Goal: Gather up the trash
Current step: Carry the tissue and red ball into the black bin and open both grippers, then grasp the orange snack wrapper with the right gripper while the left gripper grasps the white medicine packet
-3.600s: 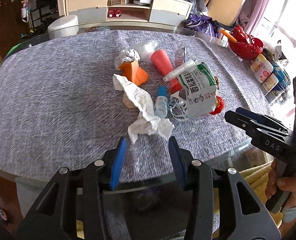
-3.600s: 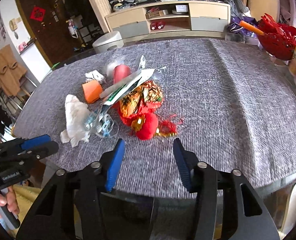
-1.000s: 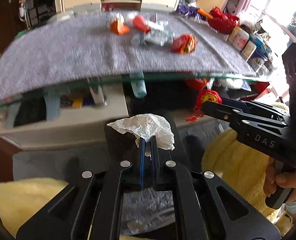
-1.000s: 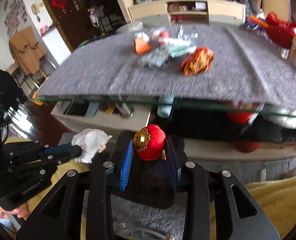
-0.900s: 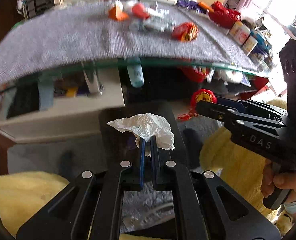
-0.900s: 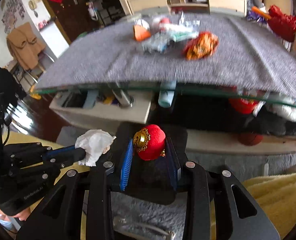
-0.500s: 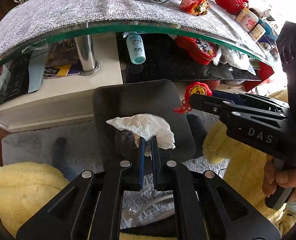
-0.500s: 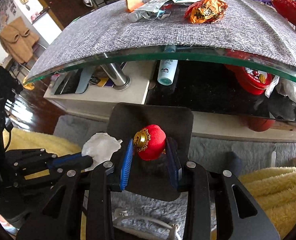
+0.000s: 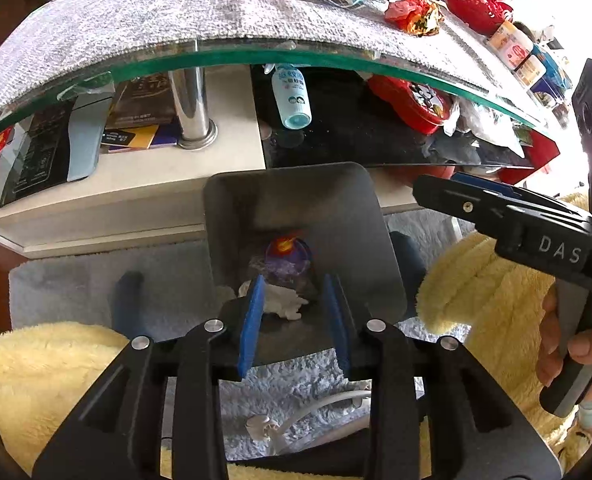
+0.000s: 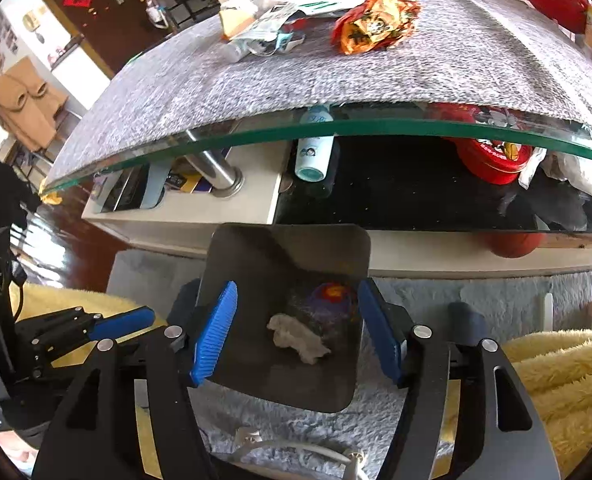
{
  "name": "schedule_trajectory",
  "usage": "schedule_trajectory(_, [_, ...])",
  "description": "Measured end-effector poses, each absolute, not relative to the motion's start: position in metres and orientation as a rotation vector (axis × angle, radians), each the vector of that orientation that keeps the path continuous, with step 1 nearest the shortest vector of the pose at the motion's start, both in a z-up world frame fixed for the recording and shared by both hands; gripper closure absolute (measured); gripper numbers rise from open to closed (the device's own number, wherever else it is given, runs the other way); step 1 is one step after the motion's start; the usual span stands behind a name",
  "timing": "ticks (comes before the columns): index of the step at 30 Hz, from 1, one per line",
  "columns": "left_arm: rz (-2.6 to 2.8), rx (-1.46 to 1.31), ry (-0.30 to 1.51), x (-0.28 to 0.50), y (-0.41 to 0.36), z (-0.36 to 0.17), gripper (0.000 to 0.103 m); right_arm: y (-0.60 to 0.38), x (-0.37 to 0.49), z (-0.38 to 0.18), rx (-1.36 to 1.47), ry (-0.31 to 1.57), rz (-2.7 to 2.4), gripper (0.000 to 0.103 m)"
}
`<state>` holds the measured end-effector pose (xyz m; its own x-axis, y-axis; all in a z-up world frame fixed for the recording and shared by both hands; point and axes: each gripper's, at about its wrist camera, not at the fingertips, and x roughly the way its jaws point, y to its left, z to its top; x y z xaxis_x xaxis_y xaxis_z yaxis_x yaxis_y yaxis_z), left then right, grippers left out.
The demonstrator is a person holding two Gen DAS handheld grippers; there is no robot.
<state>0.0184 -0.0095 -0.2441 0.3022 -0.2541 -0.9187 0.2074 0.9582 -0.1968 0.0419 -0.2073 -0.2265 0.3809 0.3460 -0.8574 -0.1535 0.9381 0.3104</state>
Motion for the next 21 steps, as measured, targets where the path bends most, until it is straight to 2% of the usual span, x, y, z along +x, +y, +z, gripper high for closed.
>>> schedule_trajectory(11, [-0.296, -0.040, 1.165, 0.034, -0.004, -0.215, 0.071, -0.233, 0.061, -0.189, 0.223, 1.049, 0.283, 0.036])
schedule_trajectory(21, [-0.296, -0.002, 1.051, 0.083, -0.010, -0.163, 0.063, -0.258, 0.111, -0.156, 0.211, 0.969, 0.222, 0.036])
